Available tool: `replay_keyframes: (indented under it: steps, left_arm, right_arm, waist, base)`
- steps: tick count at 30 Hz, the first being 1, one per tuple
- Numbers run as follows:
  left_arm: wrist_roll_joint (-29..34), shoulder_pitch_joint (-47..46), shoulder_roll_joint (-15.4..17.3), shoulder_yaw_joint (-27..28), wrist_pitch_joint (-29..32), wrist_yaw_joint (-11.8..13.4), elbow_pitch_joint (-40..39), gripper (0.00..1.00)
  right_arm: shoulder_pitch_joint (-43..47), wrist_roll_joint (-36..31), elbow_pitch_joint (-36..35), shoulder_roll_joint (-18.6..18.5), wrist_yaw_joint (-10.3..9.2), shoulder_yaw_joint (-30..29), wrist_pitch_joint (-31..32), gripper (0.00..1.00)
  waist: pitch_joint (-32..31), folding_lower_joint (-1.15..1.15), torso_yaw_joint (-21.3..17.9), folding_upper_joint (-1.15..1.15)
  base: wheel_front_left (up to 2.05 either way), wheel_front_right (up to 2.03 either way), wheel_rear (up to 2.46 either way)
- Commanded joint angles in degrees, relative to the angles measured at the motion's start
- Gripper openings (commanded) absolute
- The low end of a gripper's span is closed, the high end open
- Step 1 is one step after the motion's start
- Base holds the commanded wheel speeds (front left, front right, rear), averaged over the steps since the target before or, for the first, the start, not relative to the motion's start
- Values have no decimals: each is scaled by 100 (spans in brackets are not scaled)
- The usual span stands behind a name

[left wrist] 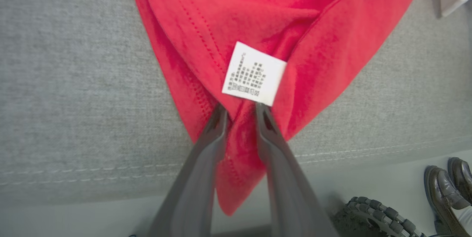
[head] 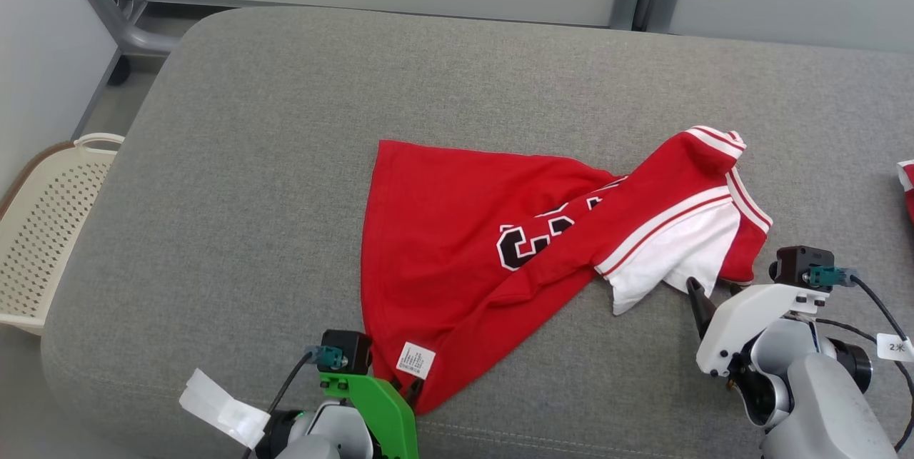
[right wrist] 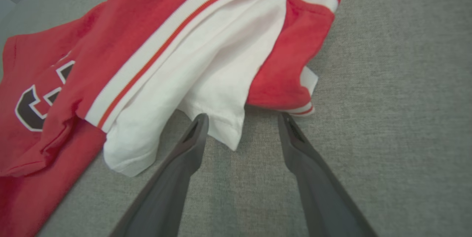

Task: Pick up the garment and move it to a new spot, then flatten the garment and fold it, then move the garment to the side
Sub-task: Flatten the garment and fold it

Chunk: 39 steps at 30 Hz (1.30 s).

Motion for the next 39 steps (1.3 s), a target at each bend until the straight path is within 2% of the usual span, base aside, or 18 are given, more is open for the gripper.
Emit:
replay_keyframes:
  steps: [1,3,4,6,8,9,11,12,13,23,25,28,31,34,39]
  left_arm:
    - [-37,52,6,-16,42,12,48,33]
    - [-108,86,-17,-12,105,3,78,26]
    - [-121,112,-20,-10,140,7,79,27]
    - [-166,139,-13,15,184,29,45,43]
    - [-190,142,20,6,252,40,14,44]
    - [-209,150,33,0,278,34,-5,42]
    - [-222,185,50,-16,332,2,-43,21]
    - [-242,197,44,-14,337,1,-66,4]
    - [-262,212,36,-17,363,-1,-85,0]
    - [-272,229,115,14,320,88,-223,0]
    - [-239,212,139,22,238,98,-274,0]
    - [-219,204,161,32,177,123,-308,0]
    - [-217,204,171,35,146,128,-335,0]
    - [-226,189,176,20,150,134,-366,0]
    - [-237,166,179,10,125,143,-393,0]
  right_arm:
    - [-57,-34,16,-23,0,7,-2,96]
    - [-67,-15,26,-23,0,31,0,96]
    - [-66,-3,32,-23,0,39,1,96]
    - [-52,17,35,-23,0,52,2,95]
    - [-32,13,35,-23,0,43,-8,95]
    - [-24,7,35,-22,0,40,-11,95]
    - [-17,2,38,-23,0,47,-13,95]
    - [-14,9,39,-23,0,57,-14,95]
    - [-12,22,40,-23,0,68,-16,94]
    - [0,66,50,-22,0,178,57,90]
    - [16,84,56,-22,0,224,125,85]
    - [29,81,64,-23,0,275,235,62]
    - [-14,49,71,-23,0,278,307,56]
    - [-108,-48,100,-24,0,147,325,43]
    - [-176,-109,173,-23,0,82,325,42]
  waist:
    - [1,0,-7,0]
    - [0,0,-20,0]
    - [-3,0,-26,0]
    - [-6,0,-29,0]
    - [-5,0,-23,0]
    - [-6,0,-20,0]
    - [-8,0,-24,0]
    - [-13,0,-27,0]
    - [-15,0,-29,0]
    - [-18,0,-33,0]
    - [-24,0,-33,0]
    - [-26,0,-38,0]
    - [-13,0,-35,0]
    - [4,0,-10,0]
    - [34,0,21,0]
  base:
    - [0,0,0]
    - [0,0,0]
    - [0,0,0]
    - [0,0,0]
    - [0,0,0]
    - [0,0,0]
    - [0,0,0]
    - [0,0,0]
    - [0,0,0]
    - [0,0,0]
    - [0,0,0]
    - [0,0,0]
    - [0,0,0]
    - [0,0,0]
    - [0,0,0]
